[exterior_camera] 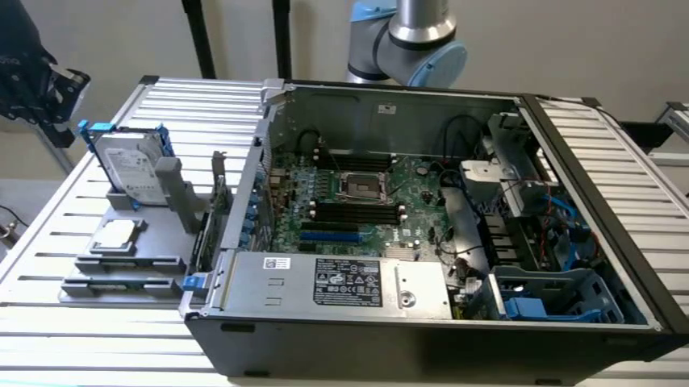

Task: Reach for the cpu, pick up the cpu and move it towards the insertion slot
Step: 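Pick up the cpu and move it towards the insertion slot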

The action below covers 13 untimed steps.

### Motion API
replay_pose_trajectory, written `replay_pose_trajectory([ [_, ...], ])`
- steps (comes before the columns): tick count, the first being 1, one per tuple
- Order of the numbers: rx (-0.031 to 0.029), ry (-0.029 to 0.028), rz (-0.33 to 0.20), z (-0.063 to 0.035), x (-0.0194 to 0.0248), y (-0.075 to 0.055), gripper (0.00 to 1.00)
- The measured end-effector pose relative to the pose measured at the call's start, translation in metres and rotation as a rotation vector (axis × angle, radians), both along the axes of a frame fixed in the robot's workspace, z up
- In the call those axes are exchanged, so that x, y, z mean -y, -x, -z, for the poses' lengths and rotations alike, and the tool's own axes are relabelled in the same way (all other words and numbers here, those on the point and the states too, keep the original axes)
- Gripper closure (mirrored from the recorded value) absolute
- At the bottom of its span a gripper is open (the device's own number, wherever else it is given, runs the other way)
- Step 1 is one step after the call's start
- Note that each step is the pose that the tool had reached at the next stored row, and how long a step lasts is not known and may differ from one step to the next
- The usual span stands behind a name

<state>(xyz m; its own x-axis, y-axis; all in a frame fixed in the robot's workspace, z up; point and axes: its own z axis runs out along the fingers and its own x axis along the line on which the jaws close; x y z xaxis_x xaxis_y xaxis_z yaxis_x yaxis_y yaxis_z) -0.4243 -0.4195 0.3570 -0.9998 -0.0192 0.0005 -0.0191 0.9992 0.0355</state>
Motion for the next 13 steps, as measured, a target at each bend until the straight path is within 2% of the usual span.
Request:
replay_pose_trajectory([
  [2,-0.0002,0.0002,0.000,-0.0001,0.0000,0.000,0.88],
  [4,0.0000,0.0001,0.000,0.0000,-0.0001,0.001,0.76],
  [5,0.0000,0.0001,0.000,0.0001,0.0000,0.001,0.76],
  [6,-0.0001,0.0002,0.000,0.0003,0.0000,0.001,0.70],
  [7,0.0001,0.0000,0.000,0.0009,0.0000,0.001,0.70],
  [8,0.0001,0.0000,0.000,0.0019,0.0001,0.001,0.58],
  [9,-0.0001,0.0001,0.000,0.0033,0.0001,0.001,0.58],
  [11,0.0000,0.0001,0.000,0.0069,0.0002,0.001,0.47],
  [12,-0.0001,0.0001,0.000,0.0086,0.0002,0.001,0.47],
  [13,0.0000,0.0001,0.000,0.0105,0.0002,0.001,0.41],
])
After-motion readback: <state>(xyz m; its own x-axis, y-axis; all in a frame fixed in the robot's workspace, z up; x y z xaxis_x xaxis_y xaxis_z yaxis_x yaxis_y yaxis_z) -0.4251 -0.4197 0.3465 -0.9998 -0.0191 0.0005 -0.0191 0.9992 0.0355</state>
